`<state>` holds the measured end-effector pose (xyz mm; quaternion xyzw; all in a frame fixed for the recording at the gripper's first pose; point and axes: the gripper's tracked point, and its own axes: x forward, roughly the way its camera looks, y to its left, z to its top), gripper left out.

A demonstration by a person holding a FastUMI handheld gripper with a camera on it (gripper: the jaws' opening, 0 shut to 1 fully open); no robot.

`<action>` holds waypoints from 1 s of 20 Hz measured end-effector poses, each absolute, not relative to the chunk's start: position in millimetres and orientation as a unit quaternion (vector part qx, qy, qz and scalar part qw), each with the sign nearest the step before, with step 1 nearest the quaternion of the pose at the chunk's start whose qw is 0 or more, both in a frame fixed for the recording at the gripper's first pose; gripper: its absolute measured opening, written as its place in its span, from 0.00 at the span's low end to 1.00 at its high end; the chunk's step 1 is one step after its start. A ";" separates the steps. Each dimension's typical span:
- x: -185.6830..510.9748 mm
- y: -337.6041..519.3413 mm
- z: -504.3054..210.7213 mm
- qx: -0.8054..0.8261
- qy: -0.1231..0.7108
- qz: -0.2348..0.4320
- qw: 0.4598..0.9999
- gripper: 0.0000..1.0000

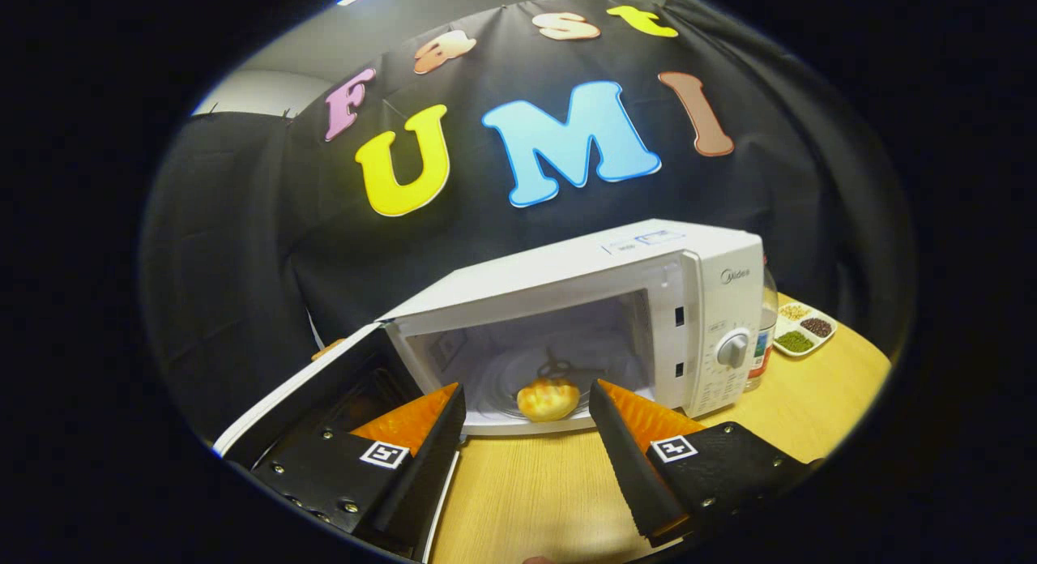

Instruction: Open the microwave, put the food inside, and close the microwave door.

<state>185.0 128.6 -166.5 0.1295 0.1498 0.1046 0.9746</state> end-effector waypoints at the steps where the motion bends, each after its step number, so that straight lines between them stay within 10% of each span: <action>1: 174.6 129.3 -159.7 0.126 0.145 0.107 0.976 0.93; 20: -19.0 254.4 -72.8 0.065 0.074 0.250 0.963 0.93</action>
